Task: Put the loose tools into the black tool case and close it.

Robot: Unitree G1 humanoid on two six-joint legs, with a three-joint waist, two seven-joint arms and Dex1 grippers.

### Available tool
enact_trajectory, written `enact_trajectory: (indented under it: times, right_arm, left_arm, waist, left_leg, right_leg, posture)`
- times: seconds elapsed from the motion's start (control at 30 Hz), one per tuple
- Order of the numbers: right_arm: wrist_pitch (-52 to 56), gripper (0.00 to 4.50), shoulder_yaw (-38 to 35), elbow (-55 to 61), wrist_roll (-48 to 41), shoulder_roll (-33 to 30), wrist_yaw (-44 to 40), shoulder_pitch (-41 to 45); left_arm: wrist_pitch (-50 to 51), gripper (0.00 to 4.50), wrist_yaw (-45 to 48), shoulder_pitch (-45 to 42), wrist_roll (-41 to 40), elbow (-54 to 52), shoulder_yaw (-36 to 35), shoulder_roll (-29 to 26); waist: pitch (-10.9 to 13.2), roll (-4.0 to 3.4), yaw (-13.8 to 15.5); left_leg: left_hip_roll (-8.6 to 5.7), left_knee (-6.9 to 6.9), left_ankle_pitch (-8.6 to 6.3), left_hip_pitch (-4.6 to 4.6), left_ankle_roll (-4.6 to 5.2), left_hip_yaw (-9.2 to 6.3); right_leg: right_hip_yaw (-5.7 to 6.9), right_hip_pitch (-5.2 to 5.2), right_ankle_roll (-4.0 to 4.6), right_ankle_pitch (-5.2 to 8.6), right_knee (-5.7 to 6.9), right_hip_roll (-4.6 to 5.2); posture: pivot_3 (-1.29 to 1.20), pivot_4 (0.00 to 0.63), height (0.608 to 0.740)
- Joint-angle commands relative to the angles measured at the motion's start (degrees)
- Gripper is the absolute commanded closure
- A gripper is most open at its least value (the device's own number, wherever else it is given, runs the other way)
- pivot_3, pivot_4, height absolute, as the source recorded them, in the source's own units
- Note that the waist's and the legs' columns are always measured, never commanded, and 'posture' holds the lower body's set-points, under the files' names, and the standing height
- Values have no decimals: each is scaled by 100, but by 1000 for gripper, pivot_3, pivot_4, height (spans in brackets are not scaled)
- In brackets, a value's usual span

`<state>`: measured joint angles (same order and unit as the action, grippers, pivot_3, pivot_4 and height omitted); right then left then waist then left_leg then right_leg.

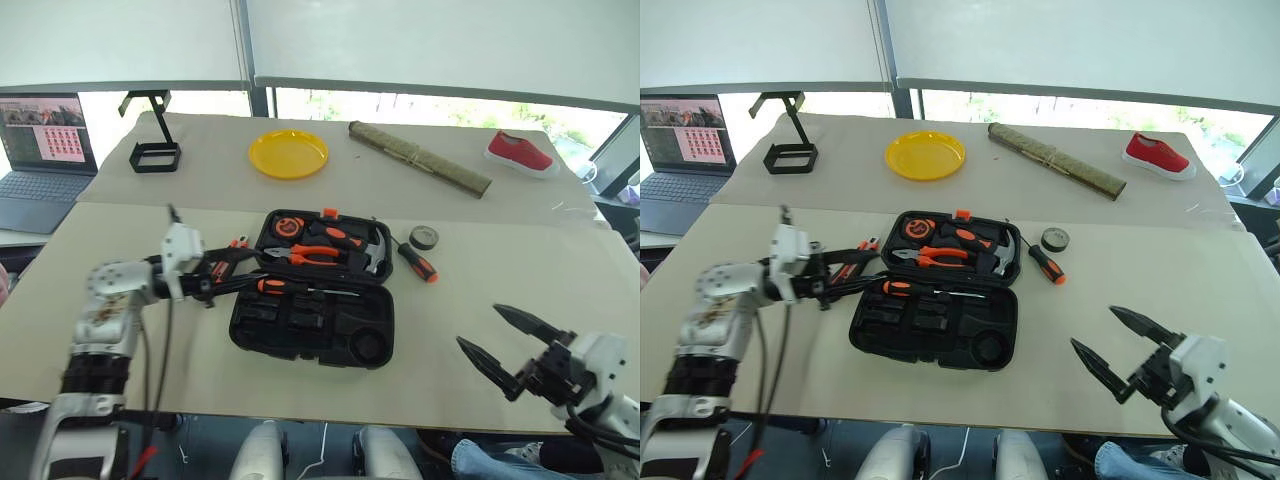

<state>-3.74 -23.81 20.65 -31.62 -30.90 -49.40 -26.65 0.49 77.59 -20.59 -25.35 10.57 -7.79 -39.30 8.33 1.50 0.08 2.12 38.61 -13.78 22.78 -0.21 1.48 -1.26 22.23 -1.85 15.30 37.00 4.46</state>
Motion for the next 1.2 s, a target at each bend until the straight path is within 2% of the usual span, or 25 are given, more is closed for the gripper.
enact_trajectory:
  times: [0.03,0.1,0.27,0.37,0.5,0.7,0.83,1.07,1.2]
  right_arm:
    - [427,0,-292,41,49,-183,464,168]
    - [942,0,-213,133,-89,-468,573,495]
    - [2981,0,392,156,-67,-1455,1178,1962]
    - [4219,0,1361,-398,303,-1903,1301,3430]
    - [4549,0,2262,-1424,894,-1738,1341,4808]
    - [4045,0,3134,-3033,1721,-1210,1096,5950]
    - [3820,964,3288,-3522,1961,-897,947,6254]
    - [3388,3407,3138,-3638,2207,-570,1067,6219]
    - [2942,3467,2863,-3327,2165,-640,1043,5959]
  left_arm:
    - [290,663,226,547,-574,-263,-771,-488]
    - [500,68,374,731,-797,-372,-873,-625]
    - [785,68,415,722,-1003,-757,-706,-588]
    - [1010,68,265,596,-1098,-1057,-481,-383]
    - [1006,68,164,522,-1001,-1190,-279,-182]
    - [872,68,126,512,-888,-1186,-173,-58]
    - [836,0,115,609,-892,-1239,-222,-67]
    - [782,0,88,864,-891,-1335,-251,-78]
    - [759,0,66,906,-900,-1348,-225,-61]
  waist:
    - [0,-1,-42]
    - [3,1,-79]
    - [5,-2,-77]
    - [7,-1,-74]
    - [9,3,-54]
    - [10,4,-76]
    - [10,4,-83]
    - [11,3,-77]
    - [11,3,-74]
  left_leg:
    - [1,0,0,-2,0,3]
    - [13,-2,0,-2,-1,6]
    - [8,-1,0,-3,-1,11]
    - [5,-1,0,5,-1,11]
    - [0,-2,-2,28,4,6]
    - [-7,9,-2,95,6,11]
    - [-8,10,-2,98,6,12]
    - [-6,10,-2,98,6,11]
    - [-6,9,-2,98,6,11]
  right_leg:
    - [-3,1,0,0,1,-1]
    - [-6,7,3,1,2,-8]
    - [-10,6,3,1,2,-6]
    - [-12,14,3,0,2,-8]
    - [-9,29,2,1,-2,-9]
    - [-27,100,-3,-3,9,-8]
    - [-28,103,-5,-4,8,-7]
    - [-27,103,-6,-4,10,-6]
    - [-27,103,-6,-4,11,-6]
  posture:
    - [0,150,740]
    - [0,150,740]
    - [0,150,740]
    - [0,150,740]
    - [0,150,740]
    - [0,150,740]
    - [0,150,740]
    - [0,150,740]
    - [0,150,740]
